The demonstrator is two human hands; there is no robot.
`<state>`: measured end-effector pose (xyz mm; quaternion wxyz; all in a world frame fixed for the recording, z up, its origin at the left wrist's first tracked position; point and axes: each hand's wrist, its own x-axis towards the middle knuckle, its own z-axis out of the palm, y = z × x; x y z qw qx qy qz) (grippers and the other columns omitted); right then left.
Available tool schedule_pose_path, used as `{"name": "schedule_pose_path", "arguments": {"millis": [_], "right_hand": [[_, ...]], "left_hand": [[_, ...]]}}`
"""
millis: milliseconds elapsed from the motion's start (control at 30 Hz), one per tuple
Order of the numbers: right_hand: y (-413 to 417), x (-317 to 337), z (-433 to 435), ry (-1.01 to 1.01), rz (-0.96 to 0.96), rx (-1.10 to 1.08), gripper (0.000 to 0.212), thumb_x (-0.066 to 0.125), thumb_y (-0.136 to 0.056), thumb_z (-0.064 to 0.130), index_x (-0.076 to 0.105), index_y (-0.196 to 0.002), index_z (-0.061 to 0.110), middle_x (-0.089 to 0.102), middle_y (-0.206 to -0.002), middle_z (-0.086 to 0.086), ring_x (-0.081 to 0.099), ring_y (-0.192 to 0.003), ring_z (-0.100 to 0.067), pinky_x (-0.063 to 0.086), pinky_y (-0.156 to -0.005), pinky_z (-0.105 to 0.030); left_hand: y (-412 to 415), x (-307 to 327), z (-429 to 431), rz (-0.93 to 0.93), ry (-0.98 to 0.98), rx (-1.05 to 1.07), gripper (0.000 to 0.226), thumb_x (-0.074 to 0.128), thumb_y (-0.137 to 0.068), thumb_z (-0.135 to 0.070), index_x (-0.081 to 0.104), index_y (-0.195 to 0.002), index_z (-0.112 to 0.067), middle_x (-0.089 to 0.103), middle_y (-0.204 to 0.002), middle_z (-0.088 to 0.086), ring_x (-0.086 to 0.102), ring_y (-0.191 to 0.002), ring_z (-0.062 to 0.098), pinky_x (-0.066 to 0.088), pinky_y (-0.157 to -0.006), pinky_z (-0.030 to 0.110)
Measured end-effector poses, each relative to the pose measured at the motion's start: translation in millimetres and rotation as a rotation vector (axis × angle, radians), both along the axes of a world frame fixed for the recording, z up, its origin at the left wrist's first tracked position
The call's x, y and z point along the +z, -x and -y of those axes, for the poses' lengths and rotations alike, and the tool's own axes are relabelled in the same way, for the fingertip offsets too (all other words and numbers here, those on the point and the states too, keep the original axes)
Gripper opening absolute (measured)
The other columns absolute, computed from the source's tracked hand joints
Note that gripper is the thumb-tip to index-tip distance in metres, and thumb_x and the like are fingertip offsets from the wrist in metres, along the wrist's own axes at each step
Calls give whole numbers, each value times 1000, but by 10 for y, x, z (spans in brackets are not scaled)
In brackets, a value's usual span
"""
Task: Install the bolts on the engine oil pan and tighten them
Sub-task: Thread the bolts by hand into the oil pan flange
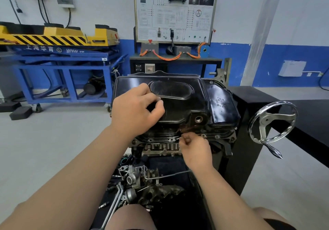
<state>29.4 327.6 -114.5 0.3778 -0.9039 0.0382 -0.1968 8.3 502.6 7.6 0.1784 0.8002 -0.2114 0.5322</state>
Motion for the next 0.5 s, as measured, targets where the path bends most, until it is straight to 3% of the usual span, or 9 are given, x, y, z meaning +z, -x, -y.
{"name": "schedule_pose_path", "arguments": {"millis": [133,267,500], "right_hand": [[3,-6,-94,-1,4,-1,18,57,-90,29,69,-102,25,68,-75,8,62,-70,-12,44,-58,-21],[3,-33,-186,7,11,2,15,58,-90,28,70,-98,24,70,-76,6,64,-73,-14,51,-66,-26],[34,-60,-296,107,46,-78,16,53,-92,31,66,-91,22,69,-75,2,65,-74,-20,41,-58,-26]], "left_hand": [[-34,45,4,11,25,8,29,53,-83,-33,76,-74,-17,57,-68,-4,54,-54,17,38,-44,22],[-47,-3,-16,24,20,-18,28,54,-82,-34,76,-75,-18,57,-68,-5,55,-54,16,40,-43,23],[-42,-30,-22,35,42,-32,25,55,-82,-32,76,-75,-19,57,-67,-5,56,-55,16,43,-40,28]]}}
